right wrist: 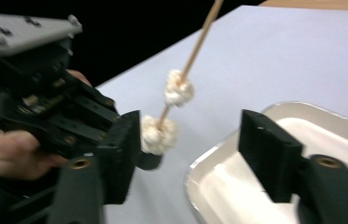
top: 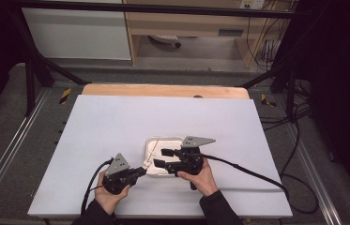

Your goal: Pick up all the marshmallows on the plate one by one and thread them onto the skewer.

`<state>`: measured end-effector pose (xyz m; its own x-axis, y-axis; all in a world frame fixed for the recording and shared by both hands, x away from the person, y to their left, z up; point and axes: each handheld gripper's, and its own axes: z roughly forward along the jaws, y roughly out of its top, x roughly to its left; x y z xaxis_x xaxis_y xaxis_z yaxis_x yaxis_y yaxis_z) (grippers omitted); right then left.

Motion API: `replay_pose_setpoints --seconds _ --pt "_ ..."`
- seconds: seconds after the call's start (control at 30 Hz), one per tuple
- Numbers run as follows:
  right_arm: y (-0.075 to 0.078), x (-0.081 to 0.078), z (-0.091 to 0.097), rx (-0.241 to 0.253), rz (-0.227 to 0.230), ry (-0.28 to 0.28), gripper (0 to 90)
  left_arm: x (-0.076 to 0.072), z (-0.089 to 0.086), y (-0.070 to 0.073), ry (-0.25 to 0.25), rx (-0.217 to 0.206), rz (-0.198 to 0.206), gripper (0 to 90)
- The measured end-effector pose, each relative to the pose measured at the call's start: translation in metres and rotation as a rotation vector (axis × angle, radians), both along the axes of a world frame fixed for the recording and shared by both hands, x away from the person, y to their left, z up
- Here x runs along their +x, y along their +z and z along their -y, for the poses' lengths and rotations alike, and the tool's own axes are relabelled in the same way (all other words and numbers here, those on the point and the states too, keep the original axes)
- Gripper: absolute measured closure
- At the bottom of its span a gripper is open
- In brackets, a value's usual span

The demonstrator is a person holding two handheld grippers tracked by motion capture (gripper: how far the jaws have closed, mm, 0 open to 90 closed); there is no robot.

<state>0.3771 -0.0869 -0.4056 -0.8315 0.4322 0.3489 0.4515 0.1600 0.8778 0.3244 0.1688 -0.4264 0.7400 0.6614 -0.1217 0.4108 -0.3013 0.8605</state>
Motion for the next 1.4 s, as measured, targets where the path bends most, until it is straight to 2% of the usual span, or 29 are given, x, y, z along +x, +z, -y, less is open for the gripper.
replay_pose_setpoints --seconds 0.17,0.27,0.53,0.73,0.8,0.93,1.03,1.4 --pt "0.000 -0.001 0.006 -0.110 0.053 -0.042 21.4 0.002 -0.001 -0.001 -0.005 -0.005 -0.015 88.5" --pt "-0.001 0.001 0.012 -0.166 0.058 -0.053 13.2 0.003 -0.002 -0.001 0.000 0.010 -0.022 88.4" --pt "-0.009 0.002 0.038 -0.268 0.055 -0.111 4.4 0.005 -0.003 0.000 -0.013 0.023 -0.041 88.2" --pt "-0.018 0.003 0.065 -0.296 0.019 -0.164 1.6 0.007 -0.007 0.003 -0.017 0.025 -0.056 88.2" --pt "-0.022 0.002 0.076 -0.313 0.035 -0.168 1.2 0.008 -0.008 0.003 -0.020 0.025 -0.060 88.2" --pt "-0.028 0.001 0.094 -0.327 0.016 -0.197 1.1 0.009 -0.008 0.006 -0.026 0.027 -0.069 88.2" --pt "-0.033 -0.001 0.108 -0.346 0.019 -0.210 0.9 0.010 -0.008 0.007 -0.028 0.028 -0.082 88.2" --pt "-0.042 -0.008 0.139 -0.388 0.030 -0.240 0.9 0.022 -0.008 0.016 -0.023 0.067 -0.109 88.2"
